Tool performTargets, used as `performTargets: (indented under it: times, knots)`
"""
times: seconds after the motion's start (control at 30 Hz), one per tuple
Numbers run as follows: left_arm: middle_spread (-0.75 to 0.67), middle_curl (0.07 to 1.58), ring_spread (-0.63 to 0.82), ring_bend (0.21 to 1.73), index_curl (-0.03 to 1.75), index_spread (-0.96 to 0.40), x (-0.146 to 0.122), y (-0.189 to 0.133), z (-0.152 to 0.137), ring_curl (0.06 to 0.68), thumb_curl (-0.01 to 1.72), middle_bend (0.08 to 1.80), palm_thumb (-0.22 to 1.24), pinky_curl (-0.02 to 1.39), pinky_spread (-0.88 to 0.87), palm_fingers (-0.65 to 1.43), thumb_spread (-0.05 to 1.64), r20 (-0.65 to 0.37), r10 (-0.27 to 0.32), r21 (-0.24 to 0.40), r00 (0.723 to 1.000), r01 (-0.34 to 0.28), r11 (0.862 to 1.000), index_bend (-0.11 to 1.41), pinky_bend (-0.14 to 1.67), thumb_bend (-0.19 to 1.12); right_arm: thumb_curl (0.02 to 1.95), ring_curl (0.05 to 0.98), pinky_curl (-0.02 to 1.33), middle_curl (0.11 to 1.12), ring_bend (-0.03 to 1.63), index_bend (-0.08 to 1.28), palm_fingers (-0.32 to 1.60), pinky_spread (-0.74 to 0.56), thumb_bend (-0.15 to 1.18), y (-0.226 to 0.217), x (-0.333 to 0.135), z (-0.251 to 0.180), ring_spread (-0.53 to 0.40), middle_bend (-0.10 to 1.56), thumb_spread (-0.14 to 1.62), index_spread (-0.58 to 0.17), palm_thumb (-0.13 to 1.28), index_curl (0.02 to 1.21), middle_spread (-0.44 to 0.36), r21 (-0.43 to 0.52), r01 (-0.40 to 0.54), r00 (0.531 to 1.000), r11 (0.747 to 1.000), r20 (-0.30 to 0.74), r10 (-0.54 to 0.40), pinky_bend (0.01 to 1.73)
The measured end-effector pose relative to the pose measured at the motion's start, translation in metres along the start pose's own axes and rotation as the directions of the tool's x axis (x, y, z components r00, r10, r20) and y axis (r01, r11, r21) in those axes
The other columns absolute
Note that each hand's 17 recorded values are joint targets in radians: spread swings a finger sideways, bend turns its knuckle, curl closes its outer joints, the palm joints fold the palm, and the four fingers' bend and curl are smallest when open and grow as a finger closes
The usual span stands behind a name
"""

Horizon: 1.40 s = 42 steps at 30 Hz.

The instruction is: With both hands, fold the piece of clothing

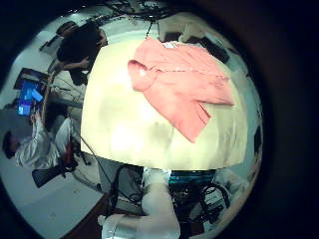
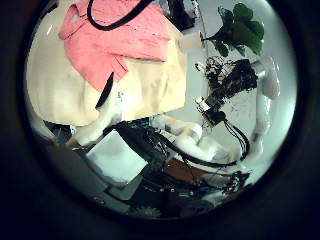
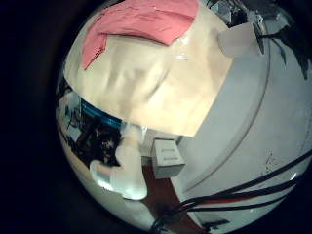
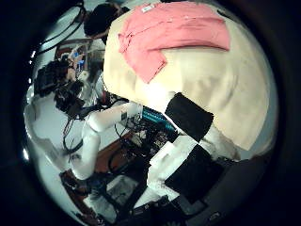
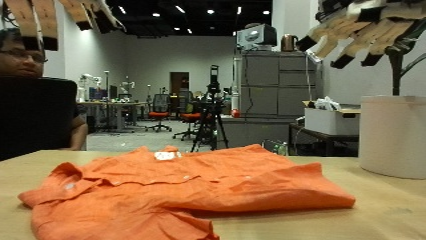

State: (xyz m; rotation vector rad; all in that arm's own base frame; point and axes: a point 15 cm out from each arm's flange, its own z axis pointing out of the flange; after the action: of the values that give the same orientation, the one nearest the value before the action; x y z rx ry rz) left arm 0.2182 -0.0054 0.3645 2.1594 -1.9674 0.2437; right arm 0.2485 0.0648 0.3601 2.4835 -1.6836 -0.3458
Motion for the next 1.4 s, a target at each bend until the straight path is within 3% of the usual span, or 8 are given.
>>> performTargets:
  times: [0.37, 0.63, 0.73, 0.83, 0.93, 1.1, 1.23, 1.4]
  knots:
    - [0.11, 0.37, 0.39, 0.43, 0.32, 0.01, 0.002, 0.001, -0.001, 0.183, 0.37, 0.22, 0.65, 0.29, 0.37, 0.26, 1.04, -0.003, -0.001, -0.011, 1.0, 0.001, 1.0, 0.17, 0.28, -0.02, 0.23, 0.168, 0.22, 0.37, 0.53, 0.18, 0.45, 0.34, -0.01, 0.002, 0.0, 0.0, 0.112, 0.26, 1.3, -0.402, 0.56, 0.32, -0.015, 0.001, 0.01, 1.0, 1.0, 0.0, -0.01, 0.29]
    - [0.1, 0.37, 0.41, 0.41, 0.33, 0.02, 0.026, 0.002, 0.017, 0.179, 0.37, 0.24, 0.67, 0.29, 0.38, 0.27, 1.04, 0.023, 0.11, -0.088, 0.994, -0.108, 0.99, 0.17, 0.26, -0.02, 0.23, 0.169, 0.22, 0.37, 0.53, 0.18, 0.44, 0.33, -0.01, 0.001, 0.003, 0.001, 0.111, 0.26, 1.3, -0.399, 0.56, 0.32, -0.039, -0.007, -0.01, 1.0, 1.0, 0.005, 0.01, 0.3]
    - [0.1, 0.37, 0.41, 0.41, 0.33, 0.02, 0.035, 0.003, 0.031, 0.181, 0.37, 0.23, 0.66, 0.29, 0.38, 0.27, 1.04, 0.077, 0.194, -0.159, 0.978, -0.18, 0.971, 0.17, 0.26, -0.02, 0.23, 0.168, 0.22, 0.37, 0.53, 0.18, 0.45, 0.33, -0.01, 0.002, 0.003, -0.002, 0.111, 0.27, 1.3, -0.401, 0.56, 0.32, -0.014, -0.011, -0.011, 1.0, 1.0, 0.006, 0.011, 0.29]
    - [0.12, 0.37, 0.43, 0.41, 0.33, 0.04, 0.029, 0.002, 0.048, 0.18, 0.37, 0.22, 0.66, 0.29, 0.39, 0.26, 1.04, 0.171, 0.278, -0.214, 0.945, -0.24, 0.947, 0.17, 0.26, -0.02, 0.23, 0.168, 0.22, 0.37, 0.53, 0.18, 0.46, 0.33, -0.01, 0.003, 0.004, -0.009, 0.107, 0.27, 1.3, -0.402, 0.57, 0.32, -0.001, -0.004, -0.013, 1.0, 1.0, 0.007, 0.013, 0.29]
    - [0.11, 0.37, 0.41, 0.41, 0.32, 0.05, 0.035, -0.006, 0.068, 0.181, 0.37, 0.23, 0.66, 0.29, 0.37, 0.27, 1.04, 0.191, 0.338, -0.206, 0.922, -0.299, 0.932, 0.16, 0.26, -0.02, 0.23, 0.169, 0.22, 0.37, 0.53, 0.18, 0.47, 0.33, -0.01, 0.003, 0.016, -0.009, 0.104, 0.27, 1.3, -0.403, 0.57, 0.32, 0.014, -0.007, -0.054, 0.998, 0.999, 0.019, 0.054, 0.29]
    - [0.09, 0.37, 0.37, 0.45, 0.3, 0.07, 0.038, -0.019, 0.101, 0.194, 0.37, 0.23, 0.66, 0.31, 0.32, 0.26, 1.04, 0.194, 0.401, -0.187, 0.895, -0.367, 0.911, 0.14, 0.31, -0.02, 0.23, 0.166, 0.22, 0.37, 0.52, 0.18, 0.47, 0.33, -0.01, 0.002, 0.026, -0.012, 0.108, 0.28, 1.3, -0.399, 0.58, 0.32, 0.03, -0.039, -0.081, 0.996, 0.996, 0.022, 0.082, 0.3]
    - [0.09, 0.37, 0.35, 0.48, 0.29, 0.08, 0.031, -0.019, 0.128, 0.202, 0.36, 0.21, 0.63, 0.31, 0.29, 0.24, 1.04, 0.187, 0.446, -0.233, 0.875, -0.402, 0.886, 0.14, 0.34, -0.03, 0.24, 0.165, 0.22, 0.37, 0.52, 0.18, 0.47, 0.32, -0.01, 0.005, 0.023, -0.014, 0.106, 0.27, 1.29, -0.392, 0.58, 0.32, -0.006, -0.062, -0.07, 0.997, 0.996, 0.021, 0.071, 0.3]
    - [0.11, 0.37, 0.36, 0.5, 0.28, 0.1, 0.025, -0.019, 0.149, 0.206, 0.35, 0.2, 0.56, 0.32, 0.29, 0.19, 1.04, 0.188, 0.474, -0.287, 0.86, -0.414, 0.864, 0.14, 0.37, -0.04, 0.24, 0.164, 0.21, 0.37, 0.53, 0.19, 0.49, 0.32, -0.01, 0.008, 0.018, -0.019, 0.085, 0.28, 1.29, -0.39, 0.59, 0.33, -0.005, -0.071, -0.056, 0.998, 0.996, 0.017, 0.058, 0.29]
